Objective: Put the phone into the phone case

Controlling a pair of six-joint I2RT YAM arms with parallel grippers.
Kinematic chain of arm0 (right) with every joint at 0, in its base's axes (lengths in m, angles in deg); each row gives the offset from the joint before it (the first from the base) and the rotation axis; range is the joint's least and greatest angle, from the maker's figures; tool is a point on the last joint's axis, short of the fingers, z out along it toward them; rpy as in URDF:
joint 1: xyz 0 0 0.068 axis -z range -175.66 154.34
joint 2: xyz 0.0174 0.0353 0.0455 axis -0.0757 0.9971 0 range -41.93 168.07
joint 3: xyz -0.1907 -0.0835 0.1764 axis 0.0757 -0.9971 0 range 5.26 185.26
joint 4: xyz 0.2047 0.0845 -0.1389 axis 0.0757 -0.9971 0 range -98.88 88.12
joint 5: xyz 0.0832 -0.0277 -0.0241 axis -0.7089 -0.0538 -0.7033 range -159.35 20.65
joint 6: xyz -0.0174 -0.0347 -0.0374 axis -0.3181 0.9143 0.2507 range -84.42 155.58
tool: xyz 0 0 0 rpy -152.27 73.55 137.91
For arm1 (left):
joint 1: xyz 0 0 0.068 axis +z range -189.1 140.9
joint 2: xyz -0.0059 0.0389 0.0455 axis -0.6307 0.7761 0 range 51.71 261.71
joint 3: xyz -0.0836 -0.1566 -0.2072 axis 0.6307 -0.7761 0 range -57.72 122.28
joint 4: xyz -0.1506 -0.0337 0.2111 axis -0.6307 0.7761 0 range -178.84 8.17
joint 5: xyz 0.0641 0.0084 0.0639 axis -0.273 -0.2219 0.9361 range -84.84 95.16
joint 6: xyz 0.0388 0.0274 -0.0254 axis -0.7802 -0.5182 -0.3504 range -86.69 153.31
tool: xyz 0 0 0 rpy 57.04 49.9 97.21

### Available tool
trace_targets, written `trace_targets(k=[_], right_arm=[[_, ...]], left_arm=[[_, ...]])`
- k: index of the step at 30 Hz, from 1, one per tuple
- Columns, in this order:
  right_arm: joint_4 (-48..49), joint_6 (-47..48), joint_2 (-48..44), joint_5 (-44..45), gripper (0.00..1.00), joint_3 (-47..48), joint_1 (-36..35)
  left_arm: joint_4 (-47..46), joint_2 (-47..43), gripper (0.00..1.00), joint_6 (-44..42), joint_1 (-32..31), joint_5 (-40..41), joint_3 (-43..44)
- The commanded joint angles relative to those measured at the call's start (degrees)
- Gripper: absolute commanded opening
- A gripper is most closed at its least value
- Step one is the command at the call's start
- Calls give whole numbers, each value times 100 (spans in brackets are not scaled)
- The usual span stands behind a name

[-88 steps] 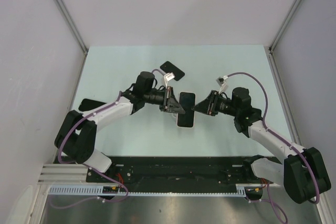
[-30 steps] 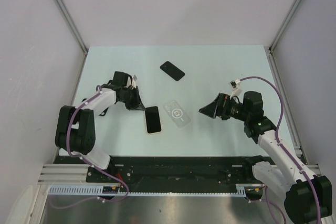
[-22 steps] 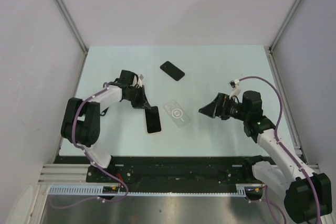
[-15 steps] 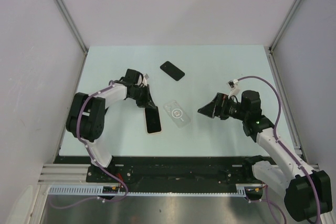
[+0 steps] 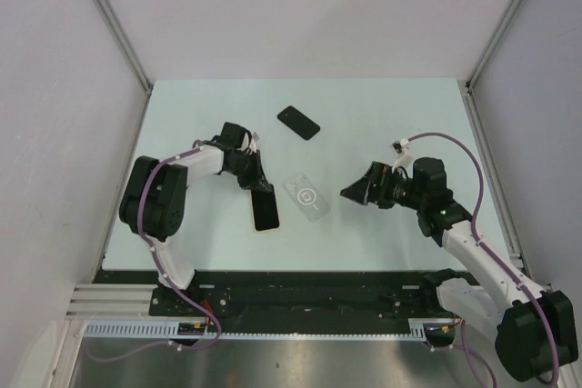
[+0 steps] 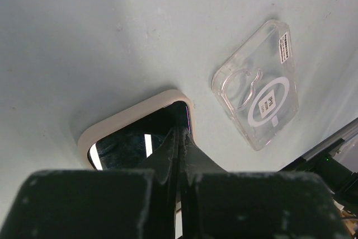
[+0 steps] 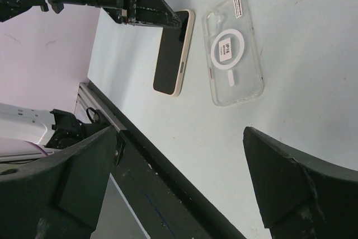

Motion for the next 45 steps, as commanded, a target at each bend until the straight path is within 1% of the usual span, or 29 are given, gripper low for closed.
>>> trace_targets(k=[1, 2, 4, 5, 6, 7, 8, 9, 11, 12, 13, 15, 16, 17, 19, 20, 21, 23, 24, 26, 27, 29, 32, 38, 42, 45], right_arm=[[-171, -13, 31, 124, 99, 272, -39], [-206, -13, 32, 133, 99, 281, -48], [-276, -13, 5, 159, 99, 299, -57], [-294, -22, -12, 176, 99, 299, -66], [-312, -30, -30, 185, 99, 299, -83], [-321, -31, -39, 185, 99, 307, -74], [-338, -31, -65, 185, 99, 307, -74], [-356, -39, -74, 185, 99, 307, -74], [-365, -31, -100, 177, 99, 316, -83], [-382, -31, -100, 168, 99, 316, -83], [-400, -22, -100, 159, 100, 316, -83], [-417, -4, -109, 133, 100, 316, -83], [-435, 22, -109, 133, 100, 316, -83], [-444, 31, -100, 124, 100, 308, -83], [-452, 66, -100, 115, 100, 308, -83], [-452, 75, -109, 115, 100, 307, -83], [-444, 75, -100, 98, 100, 316, -74], [-452, 101, -100, 63, 100, 316, -83], [-461, 119, -100, 62, 100, 308, -74], [-470, 128, -92, 45, 100, 307, -74], [-470, 102, -74, 45, 100, 307, -83], [-444, 23, -30, 1, 100, 307, -92], [-470, 13, -39, -8, 100, 307, -110], [-479, 22, -65, 54, 100, 307, -118], [-417, -48, -47, 62, 100, 307, -145], [-382, -66, -30, 71, 100, 307, -180]], left_arm=[[5, -110, 0, 156, -67, 265, 0], [-4, -328, 0, 174, -76, 334, 27], [118, -714, 10, 218, -67, 580, 158], [267, -839, 17, 235, -58, 929, 220], [364, -962, 40, 270, -41, 1124, 290], [469, -1094, 52, 340, 11, 1317, 421], [566, -1304, 63, 393, 55, 1580, 475], [758, -1419, 76, 446, 108, 2027, 519], [1005, -1665, 87, 639, 319, 2670, 651], [1259, -1727, 96, 718, 415, 2960, 677], [1374, -1789, 99, 867, 642, 3528, 721], [1647, -1920, 100, 1034, 925, 3936, 713], [1692, -1973, 100, 1157, 1239, 4121, 652], [1709, -2017, 100, 1219, 1408, 4201, 599], [1710, -2123, 100, 1456, 1943, 4333, 406], [1692, -2141, 99, 1518, 2111, 4316, 353], [1666, -2150, 98, 1571, 2426, 4290, 257], [1543, -2141, 96, 1606, 2718, 4115, 168], [1525, -2080, 95, 1650, 2963, 4071, 116], [1516, -1975, 93, 1712, 3175, 4035, 80], [1508, -1930, 89, 1738, 3350, 4035, 62], [1490, -1755, 86, 1738, 3501, 4018, 71], [1359, -1544, 77, 1695, 3659, 4009, 10], [1288, -1183, 69, 1765, 3721, 3851, -140], [1288, -1008, 66, 1782, 3730, 3824, -227], [1332, -894, 59, 1861, 3721, 3772, -324]])
